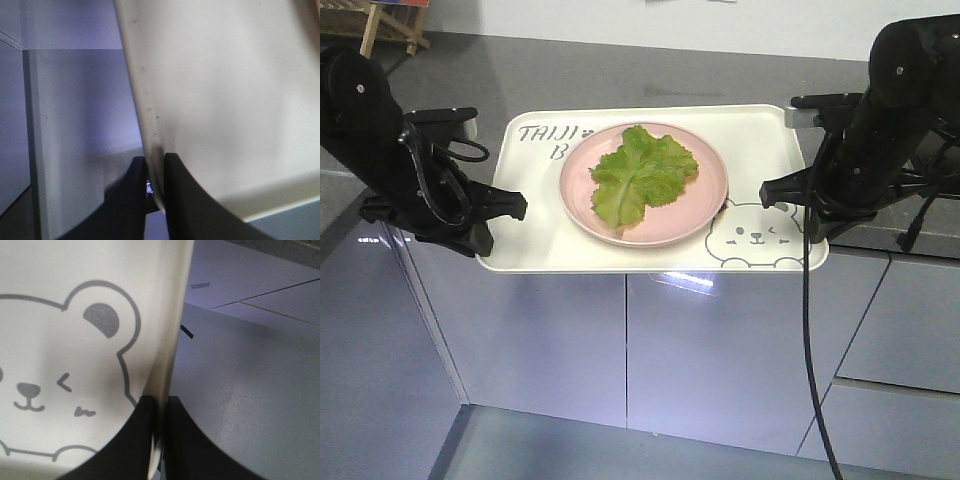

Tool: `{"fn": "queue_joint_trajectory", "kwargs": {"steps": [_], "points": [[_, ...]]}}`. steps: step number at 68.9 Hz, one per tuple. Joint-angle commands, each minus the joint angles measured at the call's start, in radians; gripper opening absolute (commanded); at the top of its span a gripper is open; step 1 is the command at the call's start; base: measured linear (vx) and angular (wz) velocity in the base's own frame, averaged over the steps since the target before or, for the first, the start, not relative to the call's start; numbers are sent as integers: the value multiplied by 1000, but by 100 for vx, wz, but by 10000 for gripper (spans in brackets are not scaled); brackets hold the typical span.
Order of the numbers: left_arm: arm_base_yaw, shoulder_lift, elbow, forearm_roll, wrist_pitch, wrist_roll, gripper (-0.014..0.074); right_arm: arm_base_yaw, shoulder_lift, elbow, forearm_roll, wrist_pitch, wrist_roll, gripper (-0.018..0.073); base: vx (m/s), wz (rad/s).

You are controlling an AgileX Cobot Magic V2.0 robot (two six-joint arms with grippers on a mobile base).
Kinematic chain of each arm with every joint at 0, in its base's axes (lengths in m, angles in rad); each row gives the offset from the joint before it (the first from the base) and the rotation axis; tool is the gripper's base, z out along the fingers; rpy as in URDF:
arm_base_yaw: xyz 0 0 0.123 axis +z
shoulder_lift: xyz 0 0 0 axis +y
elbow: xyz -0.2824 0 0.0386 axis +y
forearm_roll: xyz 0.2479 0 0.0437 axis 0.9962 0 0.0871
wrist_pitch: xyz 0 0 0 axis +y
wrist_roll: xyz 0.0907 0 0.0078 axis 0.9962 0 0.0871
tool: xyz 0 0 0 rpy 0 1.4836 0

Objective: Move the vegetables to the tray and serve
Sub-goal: 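Keep both grippers clamped on the tray edges while driving across the room, then carry the tray with both grippers toward the far grey counter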

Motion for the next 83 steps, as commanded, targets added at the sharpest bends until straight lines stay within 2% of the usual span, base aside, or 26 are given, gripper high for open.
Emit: {"fn": "queue_joint_trajectory", "kwargs": {"steps": [1, 83], "points": [[-18, -63, -39, -74, -48, 27, -7, 6, -59, -27, 25, -52, -26, -8, 2, 0], [-18, -63, -39, -74, -48, 27, -7, 6, -59, -27, 25, -52, -26, -8, 0, 0]]}}
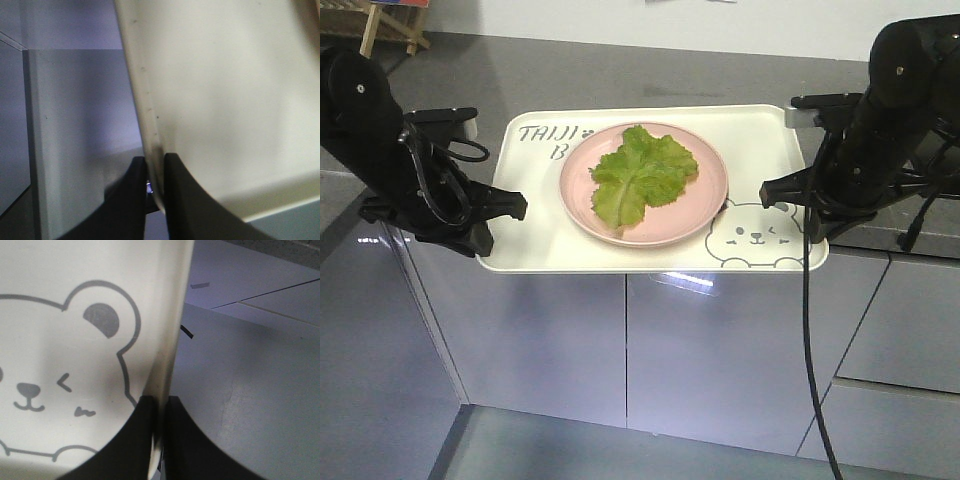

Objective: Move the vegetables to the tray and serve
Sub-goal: 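Carry the tray with both grippers toward the far grey counter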

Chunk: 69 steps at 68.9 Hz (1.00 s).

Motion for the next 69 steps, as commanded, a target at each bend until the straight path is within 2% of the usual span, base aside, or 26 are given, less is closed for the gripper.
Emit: {"fn": "queue_joint_trajectory", "kwargs": {"steps": [1, 69], "points": [[-18, -63, -39, -74, -48, 27, -7, 6, -59, -27, 25, -52, -26, -8, 0, 0], [-18, -63, -39, -74, -48, 27, -7, 6, -59, -27, 25, -52, -26, -8, 0, 0]]}}
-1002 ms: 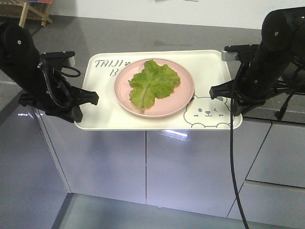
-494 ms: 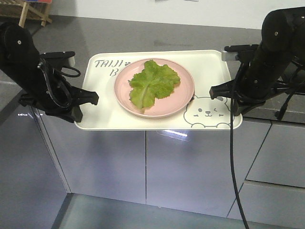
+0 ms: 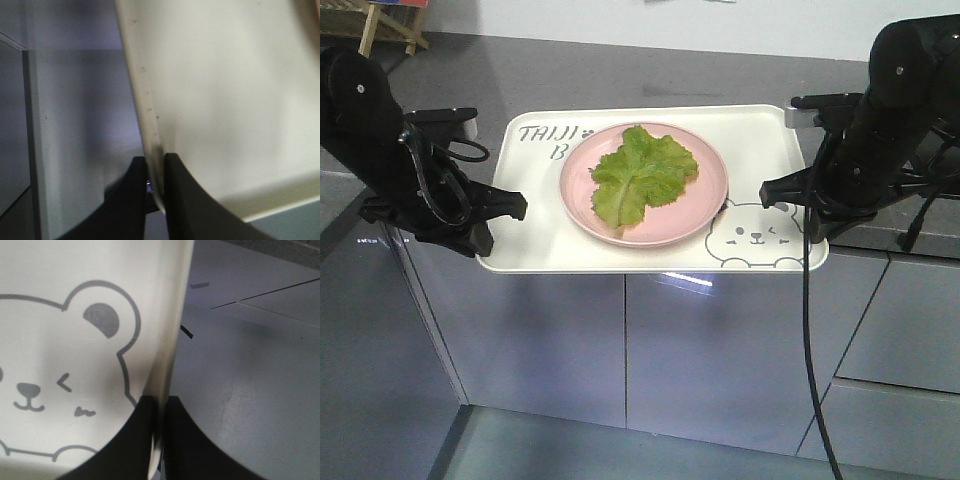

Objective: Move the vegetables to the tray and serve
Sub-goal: 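Carry the tray with both grippers toward the far grey counter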

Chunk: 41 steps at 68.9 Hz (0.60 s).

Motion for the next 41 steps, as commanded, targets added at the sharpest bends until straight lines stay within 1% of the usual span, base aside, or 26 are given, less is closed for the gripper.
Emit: {"fn": "queue_joint_trajectory", "kwargs": {"steps": [1, 41], "points": [[-18, -63, -39, -74, -48, 27, -7, 6, -59, -27, 25, -52, -26, -8, 0, 0], [-18, -63, -39, -74, -48, 27, -7, 6, -59, -27, 25, -52, -26, -8, 0, -1]]}}
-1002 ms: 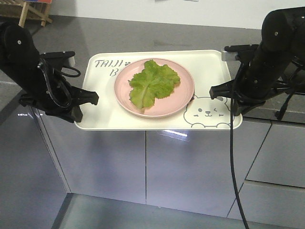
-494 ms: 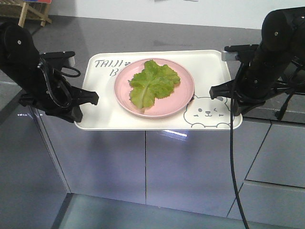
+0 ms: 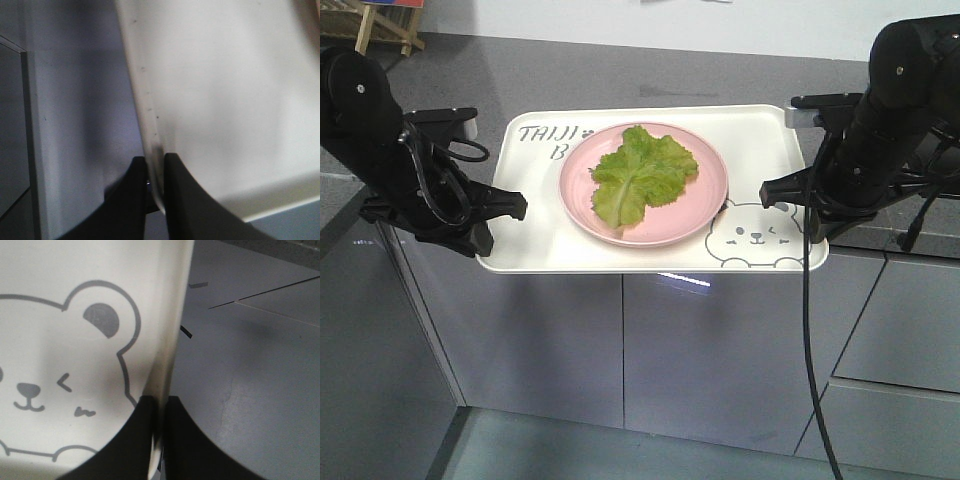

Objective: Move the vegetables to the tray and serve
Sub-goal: 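Carry the tray with both grippers toward the far grey counter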

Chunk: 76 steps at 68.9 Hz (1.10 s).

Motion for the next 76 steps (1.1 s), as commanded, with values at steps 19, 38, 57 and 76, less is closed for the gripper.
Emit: {"fn": "queue_joint_trajectory", "kwargs": {"steps": [19, 38, 57, 76], "points": [[-18, -63, -39, -74, -48, 26, -7, 6, -59, -27, 25, -52, -26, -8, 0, 0], [-18, -63, -39, -74, -48, 26, -7, 6, -59, -27, 25, -52, -26, -8, 0, -1], [-18, -63, -39, -74, -48, 26, -6, 6, -59, -27, 25, -52, -26, -8, 2, -4], [-18, -63, -39, -74, -48, 26, -6, 6, -59, -27, 25, -52, -26, -8, 5, -9]]}}
